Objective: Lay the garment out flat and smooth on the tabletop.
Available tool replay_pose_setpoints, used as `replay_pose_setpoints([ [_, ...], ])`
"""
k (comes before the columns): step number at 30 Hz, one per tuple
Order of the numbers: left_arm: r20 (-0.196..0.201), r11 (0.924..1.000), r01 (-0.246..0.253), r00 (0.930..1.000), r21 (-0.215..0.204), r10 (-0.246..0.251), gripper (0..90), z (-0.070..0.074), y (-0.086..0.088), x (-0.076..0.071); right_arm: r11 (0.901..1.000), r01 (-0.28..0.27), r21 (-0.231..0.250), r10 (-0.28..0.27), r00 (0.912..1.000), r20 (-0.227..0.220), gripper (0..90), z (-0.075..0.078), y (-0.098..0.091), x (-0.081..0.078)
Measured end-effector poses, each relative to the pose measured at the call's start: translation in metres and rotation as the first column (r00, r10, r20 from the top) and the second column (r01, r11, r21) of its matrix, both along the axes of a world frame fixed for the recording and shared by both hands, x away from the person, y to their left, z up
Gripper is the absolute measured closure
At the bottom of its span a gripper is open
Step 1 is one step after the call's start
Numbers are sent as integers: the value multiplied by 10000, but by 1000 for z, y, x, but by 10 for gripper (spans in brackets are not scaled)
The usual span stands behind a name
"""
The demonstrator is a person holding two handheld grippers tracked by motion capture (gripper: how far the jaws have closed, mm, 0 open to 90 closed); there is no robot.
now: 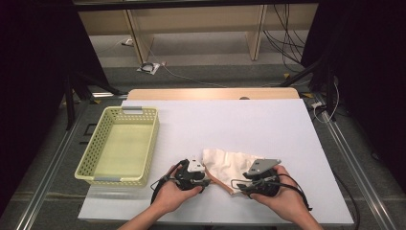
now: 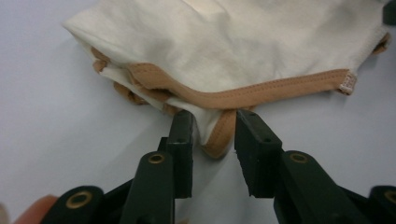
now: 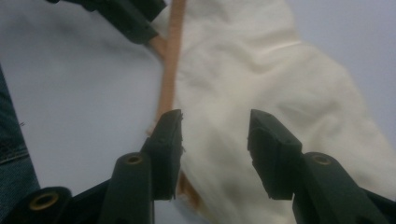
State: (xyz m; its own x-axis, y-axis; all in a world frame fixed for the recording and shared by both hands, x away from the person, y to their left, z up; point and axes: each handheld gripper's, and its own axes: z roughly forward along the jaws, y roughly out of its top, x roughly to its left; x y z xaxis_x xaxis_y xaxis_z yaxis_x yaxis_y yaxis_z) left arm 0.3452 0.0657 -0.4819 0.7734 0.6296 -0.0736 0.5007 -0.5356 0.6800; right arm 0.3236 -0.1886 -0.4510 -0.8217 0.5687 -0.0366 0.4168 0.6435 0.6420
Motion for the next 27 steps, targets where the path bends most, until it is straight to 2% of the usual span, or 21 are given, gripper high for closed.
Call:
replay_pose_setpoints([
  [4, -110, 9999, 34, 9999, 130, -33, 724, -3, 0, 1, 9972, -567, -480, 554, 9981, -282, 531, -14, 13, 1],
  [8, -88, 9999, -88, 9999, 51, 89, 769, -3, 2, 3, 9956, -575, -735, 550, 9979, -356, 537, -22, 16, 2],
  [10, -33, 10000, -84, 10000, 41, 84, 791, -2, 2, 3, 9944, -563, -889, 541, 9982, -266, 585, -25, 16, 3],
  [12, 16, 10000, -90, 10000, -38, 90, 828, 0, 3, 3, 9942, -530, -938, 512, 9985, -210, 686, -23, 15, 4],
  [16, 98, 9984, -286, 9995, -491, 291, 862, 8, 6, 3, 9981, -328, -512, 302, 9982, -510, 767, -20, 11, 7],
  [20, 250, 9971, -325, 9991, -684, 343, 867, 13, 8, 4, 9999, -120, 0, 119, 9975, -701, 734, -15, 9, 7],
  [24, 356, 9949, -335, 9987, -952, 370, 868, 17, 9, 3, 10000, -93, 33, 95, 9986, -524, 650, -15, 11, 7],
  [27, 373, 9914, -416, 9982, -1241, 466, 869, 20, 9, 2, 9987, -514, 55, 515, 9983, -259, 577, -17, 18, 4],
])
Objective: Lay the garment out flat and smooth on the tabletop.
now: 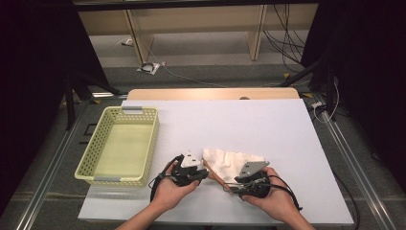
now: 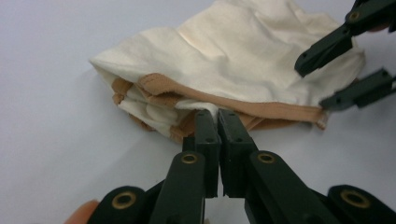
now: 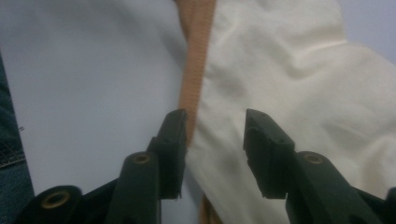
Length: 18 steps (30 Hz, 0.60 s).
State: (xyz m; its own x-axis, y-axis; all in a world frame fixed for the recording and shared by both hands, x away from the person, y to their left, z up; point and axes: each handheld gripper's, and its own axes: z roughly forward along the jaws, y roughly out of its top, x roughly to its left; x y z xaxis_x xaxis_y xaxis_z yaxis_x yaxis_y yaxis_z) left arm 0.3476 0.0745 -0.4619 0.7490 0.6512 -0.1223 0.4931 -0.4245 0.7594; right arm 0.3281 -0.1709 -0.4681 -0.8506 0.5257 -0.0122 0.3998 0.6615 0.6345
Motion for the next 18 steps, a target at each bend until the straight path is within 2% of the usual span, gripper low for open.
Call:
replay_pose_setpoints([
  [4, 73, 9999, -10, 10000, -168, 12, 870, 2, 1, 0, 9988, -375, -320, 384, 9989, 286, 482, -4, 9, -2],
  [7, 148, 9994, -24, 9999, -345, 29, 871, 4, 1, 1, 9970, -394, -673, 427, 9979, 480, 472, -7, 11, -1],
  [10, 230, 9992, -10, 9997, -400, 20, 871, 7, 0, 2, 9976, -295, -634, 332, 9978, 580, 511, -7, 10, 2],
  [18, 311, 9980, -34, 9995, -636, 54, 872, 16, -5, 10, 9992, 179, -357, -154, 9974, 704, 538, -5, 7, 8],
])
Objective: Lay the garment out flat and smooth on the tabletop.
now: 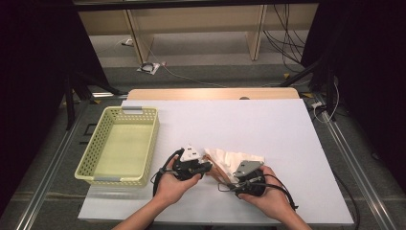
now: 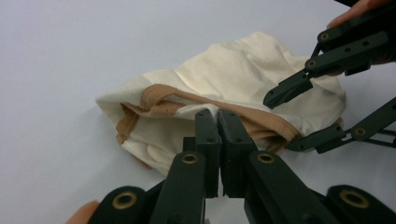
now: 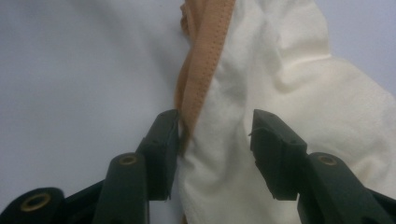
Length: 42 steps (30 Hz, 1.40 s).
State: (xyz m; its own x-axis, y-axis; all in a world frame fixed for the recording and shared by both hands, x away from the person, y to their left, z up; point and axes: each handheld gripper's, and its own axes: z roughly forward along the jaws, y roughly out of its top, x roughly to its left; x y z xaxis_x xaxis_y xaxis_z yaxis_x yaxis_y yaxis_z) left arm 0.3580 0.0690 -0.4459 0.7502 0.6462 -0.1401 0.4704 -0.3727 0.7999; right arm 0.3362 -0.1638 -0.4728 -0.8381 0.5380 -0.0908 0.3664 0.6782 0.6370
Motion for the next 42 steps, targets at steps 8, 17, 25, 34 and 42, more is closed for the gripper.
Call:
replay_pose_setpoints([
  [8, 39, 9996, -145, 9999, -225, 146, 872, 6, 0, 7, 9984, 321, 469, -324, 9995, 55, 542, 7, -7, 0],
  [17, 64, 9995, -153, 9999, -273, 155, 872, 8, -1, 8, 9969, 312, 718, -350, 9980, 526, 528, 17, -7, -8],
  [25, 92, 9993, -164, 9998, -333, 167, 873, 10, -1, 9, 9992, 394, 66, -396, 9987, 312, 649, 9, -7, -6],
  [34, 109, 9990, -125, 9999, -431, 130, 874, 11, -1, 10, 9977, 679, -61, -680, 9976, -146, 834, 19, -15, -2],
  [42, 289, 9975, -428, 9986, -566, 444, 874, 17, -1, 25, 9962, 864, -63, -862, 9958, 316, 835, 43, -20, 17],
])
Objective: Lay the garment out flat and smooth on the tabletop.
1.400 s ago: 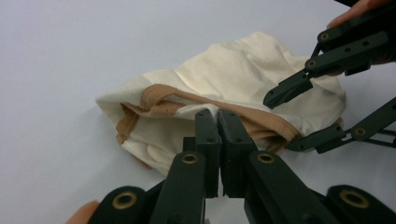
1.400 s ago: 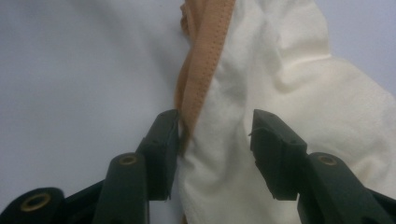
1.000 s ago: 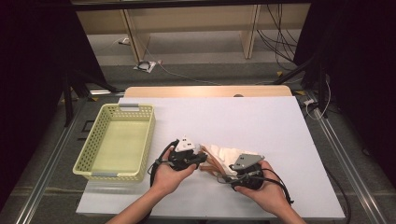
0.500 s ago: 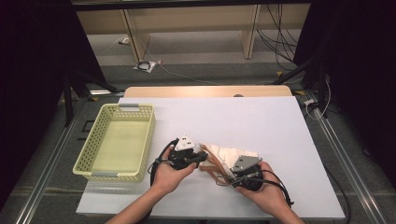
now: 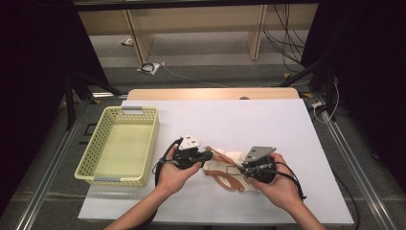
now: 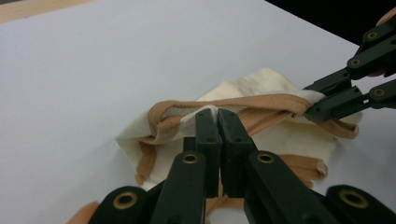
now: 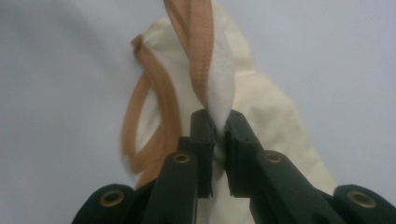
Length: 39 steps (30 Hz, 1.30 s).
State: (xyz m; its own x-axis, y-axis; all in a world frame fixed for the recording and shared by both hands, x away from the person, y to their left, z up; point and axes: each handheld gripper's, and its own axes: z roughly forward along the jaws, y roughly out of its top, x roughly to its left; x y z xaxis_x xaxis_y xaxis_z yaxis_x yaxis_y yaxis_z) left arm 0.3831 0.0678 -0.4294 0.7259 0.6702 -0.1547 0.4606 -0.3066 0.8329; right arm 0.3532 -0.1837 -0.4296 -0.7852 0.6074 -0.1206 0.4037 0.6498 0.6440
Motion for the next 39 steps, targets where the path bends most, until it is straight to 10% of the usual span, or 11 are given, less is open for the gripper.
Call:
replay_pose_setpoints([
  [14, 252, 9978, -662, 9975, 60, 660, 874, 17, -18, 49, 9973, 471, -565, -456, 9986, 279, 833, 31, -6, 71],
  [25, -83, 9825, -1796, 9836, 491, 1802, 865, 4, -29, 93, 9928, 895, -794, -896, 9960, 29, 820, 21, 3, 137],
  [30, 465, 9692, -2290, 9731, 907, 2256, 649, 4, -36, 107, 9795, 1807, -889, -1768, 9829, 506, 705, 13, 6, 170],
  [39, 159, 9687, -1824, 9831, 1681, 1824, 559, -10, -24, 98, 9725, 2269, -521, -2239, 9729, 584, 649, 14, -8, 146],
])
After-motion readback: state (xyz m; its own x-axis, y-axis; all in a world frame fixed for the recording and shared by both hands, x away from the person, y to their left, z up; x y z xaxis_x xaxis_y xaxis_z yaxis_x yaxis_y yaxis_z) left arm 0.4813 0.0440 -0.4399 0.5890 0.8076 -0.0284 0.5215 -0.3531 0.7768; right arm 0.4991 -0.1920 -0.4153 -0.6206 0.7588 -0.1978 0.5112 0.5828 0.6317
